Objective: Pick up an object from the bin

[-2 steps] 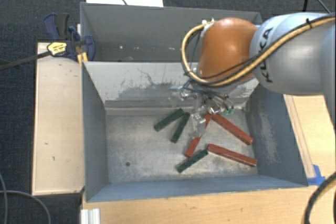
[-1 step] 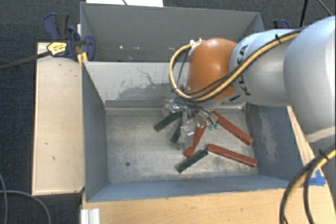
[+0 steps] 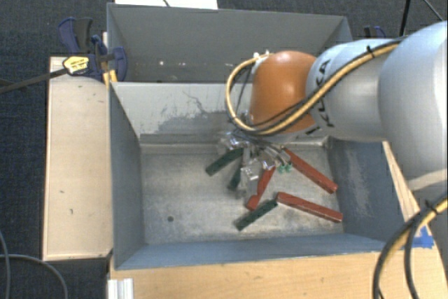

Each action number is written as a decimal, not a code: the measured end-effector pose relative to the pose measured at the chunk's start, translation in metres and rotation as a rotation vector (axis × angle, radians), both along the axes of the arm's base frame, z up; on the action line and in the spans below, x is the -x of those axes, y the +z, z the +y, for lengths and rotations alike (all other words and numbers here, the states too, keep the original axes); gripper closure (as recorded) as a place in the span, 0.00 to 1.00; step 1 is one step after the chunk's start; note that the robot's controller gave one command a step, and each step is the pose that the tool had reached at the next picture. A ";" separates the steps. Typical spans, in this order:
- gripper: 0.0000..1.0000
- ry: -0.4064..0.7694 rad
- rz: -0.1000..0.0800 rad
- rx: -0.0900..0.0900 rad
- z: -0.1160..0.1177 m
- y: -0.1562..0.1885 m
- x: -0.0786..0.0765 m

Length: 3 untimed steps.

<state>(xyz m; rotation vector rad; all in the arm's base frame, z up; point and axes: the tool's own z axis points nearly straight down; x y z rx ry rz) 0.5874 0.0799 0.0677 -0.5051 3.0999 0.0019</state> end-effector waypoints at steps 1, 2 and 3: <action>1.00 -0.002 -0.001 0.000 0.000 0.001 0.000; 1.00 -0.006 -0.009 0.000 0.000 0.094 -0.003; 1.00 -0.009 -0.006 0.000 0.000 0.120 -0.004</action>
Offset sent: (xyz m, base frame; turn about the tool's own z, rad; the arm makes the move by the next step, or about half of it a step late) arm 0.0000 0.0000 0.0000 0.0000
